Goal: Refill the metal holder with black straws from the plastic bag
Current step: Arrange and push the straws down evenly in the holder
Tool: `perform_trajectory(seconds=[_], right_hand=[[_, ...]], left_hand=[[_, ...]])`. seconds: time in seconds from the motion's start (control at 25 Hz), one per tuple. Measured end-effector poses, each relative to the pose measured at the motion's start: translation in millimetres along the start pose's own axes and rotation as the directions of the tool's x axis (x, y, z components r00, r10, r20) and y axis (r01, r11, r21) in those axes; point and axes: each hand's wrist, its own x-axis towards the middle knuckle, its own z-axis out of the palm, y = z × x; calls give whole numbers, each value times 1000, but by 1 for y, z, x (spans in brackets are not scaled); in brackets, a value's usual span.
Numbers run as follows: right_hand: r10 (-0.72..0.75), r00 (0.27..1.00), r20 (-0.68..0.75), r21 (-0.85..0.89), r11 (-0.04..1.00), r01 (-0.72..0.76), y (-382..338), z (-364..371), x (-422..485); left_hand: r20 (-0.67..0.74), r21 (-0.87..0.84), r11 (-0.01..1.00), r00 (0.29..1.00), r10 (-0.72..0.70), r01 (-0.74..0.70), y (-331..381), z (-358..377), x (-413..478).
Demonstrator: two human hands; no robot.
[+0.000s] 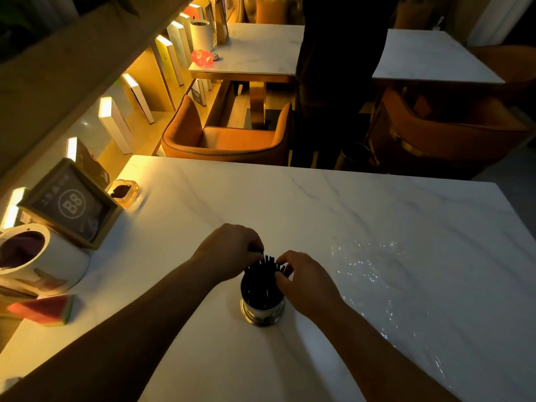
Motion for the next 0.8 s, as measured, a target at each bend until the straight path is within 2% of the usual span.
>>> perform_trajectory(seconds=[0.16, 0.36, 0.44, 0.52, 0.6, 0.68, 0.72, 0.76, 0.8], right_hand=[[13, 1000, -23, 2, 1000, -13, -6, -10, -1], [57, 998, -38, 25, 998, -57, -11, -24, -2], [70, 992, -101, 22, 997, -68, -15, -30, -4], [59, 982, -178, 53, 997, -50, -20, -35, -5], [64, 980, -188, 159, 987, -34, -25, -36, -5], [90, 994, -61, 375, 925, -61, -36, -36, -5], [109, 992, 69, 557, 821, -129, -44, -35, -4], [91, 973, 214, 750, 623, -223, -52, -37, -3], [48, 945, 323, 870, 378, -317, -60, -41, -2]], left_hand=[[-36, -28, 1000, 999, -7, 6, -1, -39, -3], [-80, -163, 986, 995, -54, 41, -4, -105, -22], [-124, -248, 966, 986, -109, 76, -11, -127, -34], [-234, -431, 898, 951, -202, 85, -20, -137, -42], [-315, -686, 726, 884, -346, 40, -26, -132, -47], [-232, -901, 434, 850, -472, -4, -27, -110, -48], [-149, -964, 266, 853, -500, -12, -24, -97, -48], [-71, -993, 114, 862, -502, -16, -22, -81, -48], [-6, -1000, -6, 869, -495, -10, -18, -66, -48]])
